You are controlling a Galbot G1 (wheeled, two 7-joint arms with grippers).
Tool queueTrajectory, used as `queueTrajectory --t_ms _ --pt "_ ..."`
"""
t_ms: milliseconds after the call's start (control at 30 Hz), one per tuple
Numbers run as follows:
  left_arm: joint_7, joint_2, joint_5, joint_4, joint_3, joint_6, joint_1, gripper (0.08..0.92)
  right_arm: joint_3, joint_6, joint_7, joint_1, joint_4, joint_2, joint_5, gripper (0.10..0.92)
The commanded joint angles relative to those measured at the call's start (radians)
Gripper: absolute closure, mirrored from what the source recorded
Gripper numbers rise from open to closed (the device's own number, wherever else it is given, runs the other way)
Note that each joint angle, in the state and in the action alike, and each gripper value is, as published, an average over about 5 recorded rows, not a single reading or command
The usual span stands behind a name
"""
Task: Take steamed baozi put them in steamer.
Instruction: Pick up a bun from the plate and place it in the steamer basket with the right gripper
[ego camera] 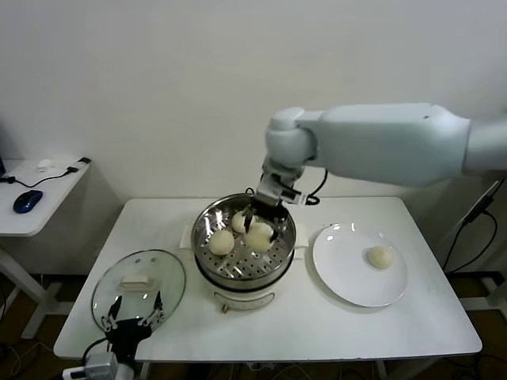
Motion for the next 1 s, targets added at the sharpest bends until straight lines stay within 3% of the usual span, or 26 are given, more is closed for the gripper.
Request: queueTrajectory --t_ms 33,333,600,867,1000 --pt "0.001 -0.001 0.000 0.001 0.000 0.001 0.000 0.177 0.023 0.131 0.088 -0.180 -0.042 0.115 -0.278 0.406" --pt "-0.010 0.001 -0.007 0.001 -0.002 -0.007 0.007 0.177 0.030 0.121 0.161 -0.247 -0.114 0.126 -0.390 0.406" --pt "-0.015 0.003 -0.013 -0.006 -0.002 -0.009 0.015 0.177 0.025 0.117 0.129 -0.224 -0.116 0.127 -0.294 0.388" --pt "-0.015 0.002 -0.014 -0.016 -0.002 -0.007 0.021 0.177 0.037 0.169 0.050 -0.096 -0.116 0.072 -0.147 0.227" --pt "-0.014 0.001 -0.014 -0.019 -0.001 -0.007 0.022 0.177 0.021 0.162 0.014 0.020 -0.188 -0.025 -0.018 0.204"
